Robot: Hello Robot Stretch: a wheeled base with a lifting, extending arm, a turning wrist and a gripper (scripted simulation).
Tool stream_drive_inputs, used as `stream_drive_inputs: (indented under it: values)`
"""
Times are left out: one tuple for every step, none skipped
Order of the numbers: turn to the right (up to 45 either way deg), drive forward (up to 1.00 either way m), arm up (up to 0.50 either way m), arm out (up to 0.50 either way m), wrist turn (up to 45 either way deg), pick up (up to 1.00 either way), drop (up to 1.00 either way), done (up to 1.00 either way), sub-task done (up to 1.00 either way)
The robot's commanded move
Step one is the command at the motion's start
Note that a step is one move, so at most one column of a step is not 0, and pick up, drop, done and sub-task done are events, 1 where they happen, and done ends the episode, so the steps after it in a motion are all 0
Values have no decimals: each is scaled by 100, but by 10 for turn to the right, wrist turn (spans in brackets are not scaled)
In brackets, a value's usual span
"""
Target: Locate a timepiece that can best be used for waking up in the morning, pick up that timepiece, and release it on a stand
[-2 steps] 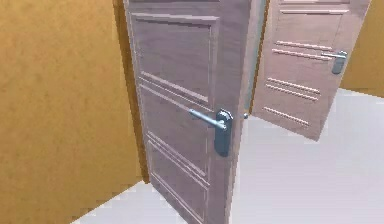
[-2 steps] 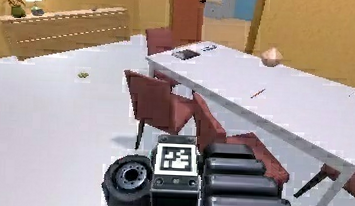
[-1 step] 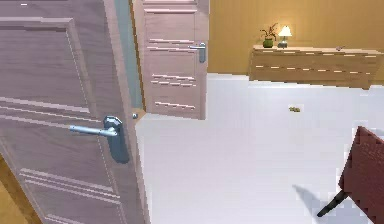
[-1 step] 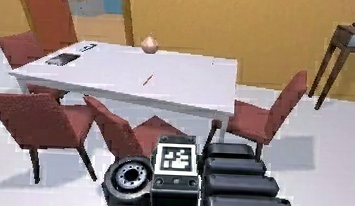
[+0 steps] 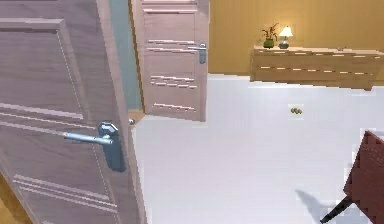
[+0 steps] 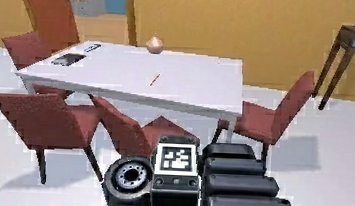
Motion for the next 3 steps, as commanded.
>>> stream_drive_inputs:
  values:
    - [120, 0, 0, 0, 0, 0, 0, 0, 0]
    - [0, 100, 0, 0, 0, 0, 0, 0, 0]
    - [390, 0, 0, 0, 0, 0, 0, 0, 0]
